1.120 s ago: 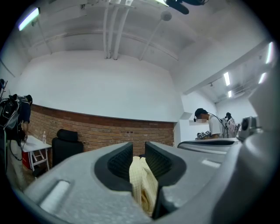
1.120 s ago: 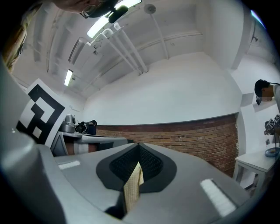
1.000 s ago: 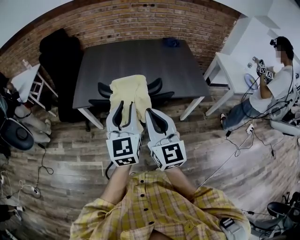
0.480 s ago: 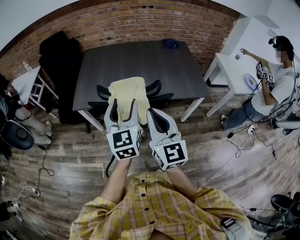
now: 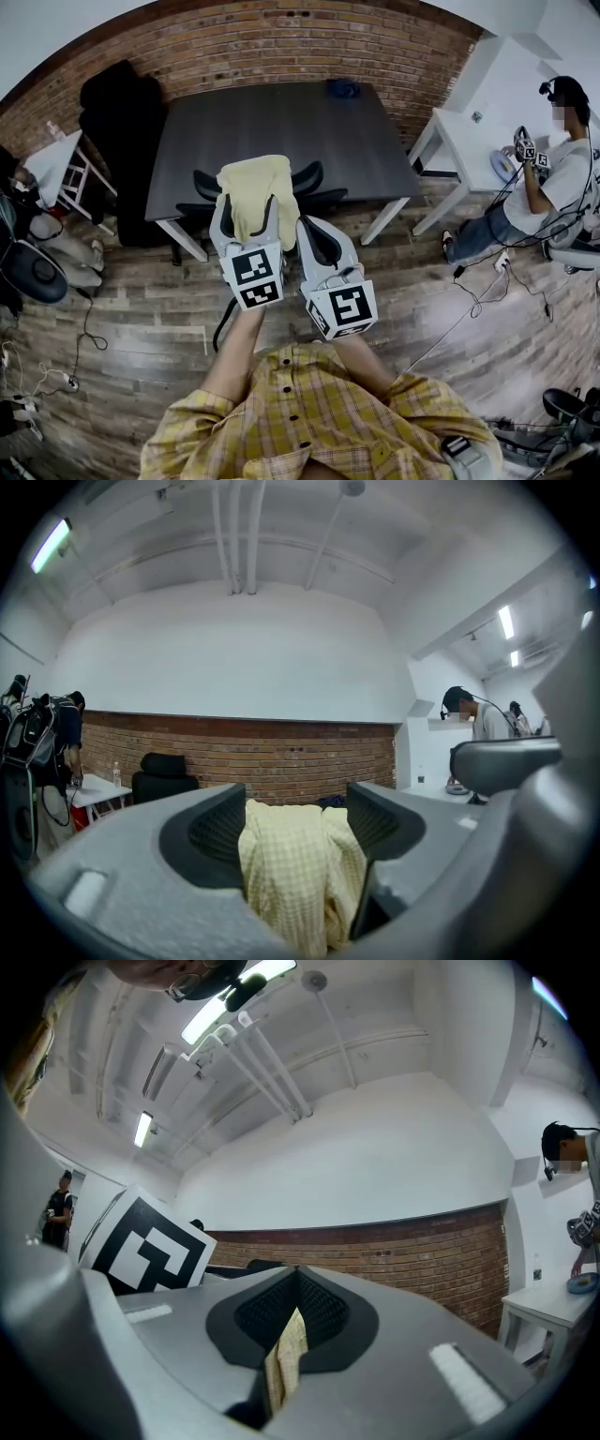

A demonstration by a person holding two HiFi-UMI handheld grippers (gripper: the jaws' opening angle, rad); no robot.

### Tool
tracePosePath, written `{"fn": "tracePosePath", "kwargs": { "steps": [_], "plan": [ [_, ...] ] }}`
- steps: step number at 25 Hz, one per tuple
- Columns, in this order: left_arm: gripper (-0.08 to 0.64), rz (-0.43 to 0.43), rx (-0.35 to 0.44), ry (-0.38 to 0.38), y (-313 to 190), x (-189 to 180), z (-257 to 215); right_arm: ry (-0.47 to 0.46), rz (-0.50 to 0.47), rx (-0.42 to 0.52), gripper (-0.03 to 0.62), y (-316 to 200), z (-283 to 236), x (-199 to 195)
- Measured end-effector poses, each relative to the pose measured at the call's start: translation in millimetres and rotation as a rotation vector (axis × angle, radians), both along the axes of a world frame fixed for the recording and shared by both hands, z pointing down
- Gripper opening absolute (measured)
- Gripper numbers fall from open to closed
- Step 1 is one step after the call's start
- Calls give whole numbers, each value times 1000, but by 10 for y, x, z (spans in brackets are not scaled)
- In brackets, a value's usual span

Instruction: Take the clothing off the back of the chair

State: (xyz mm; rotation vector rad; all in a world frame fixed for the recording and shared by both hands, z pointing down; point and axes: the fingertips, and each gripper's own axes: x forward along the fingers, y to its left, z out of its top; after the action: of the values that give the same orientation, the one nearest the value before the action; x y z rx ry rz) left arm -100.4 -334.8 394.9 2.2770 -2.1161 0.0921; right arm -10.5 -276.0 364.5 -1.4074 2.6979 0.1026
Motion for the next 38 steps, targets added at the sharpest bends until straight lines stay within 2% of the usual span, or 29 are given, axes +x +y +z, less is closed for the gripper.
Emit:
{"fn": "tracePosePath", "kwargs": {
  "steps": [9,15,19,30,38],
  "plan": [
    [357,-36,-14,-43,-210,-26,224,-1,3,9,3,-4,-43,34],
    [357,-37,-59,-18,-310,-37,410,-8,5,-1,3,8,-10,55],
    [353,-49,-50,-11,-319,-49,461,-9,2,-7,3,17,15,48],
    [151,-58,-43,-11,-319,-91,421,-17,13,-19,3,-12,39,96],
    [120,-59,-42,-30,-305,-62,446,-6,-3,-25,3,35,76,92]
  ]
}}
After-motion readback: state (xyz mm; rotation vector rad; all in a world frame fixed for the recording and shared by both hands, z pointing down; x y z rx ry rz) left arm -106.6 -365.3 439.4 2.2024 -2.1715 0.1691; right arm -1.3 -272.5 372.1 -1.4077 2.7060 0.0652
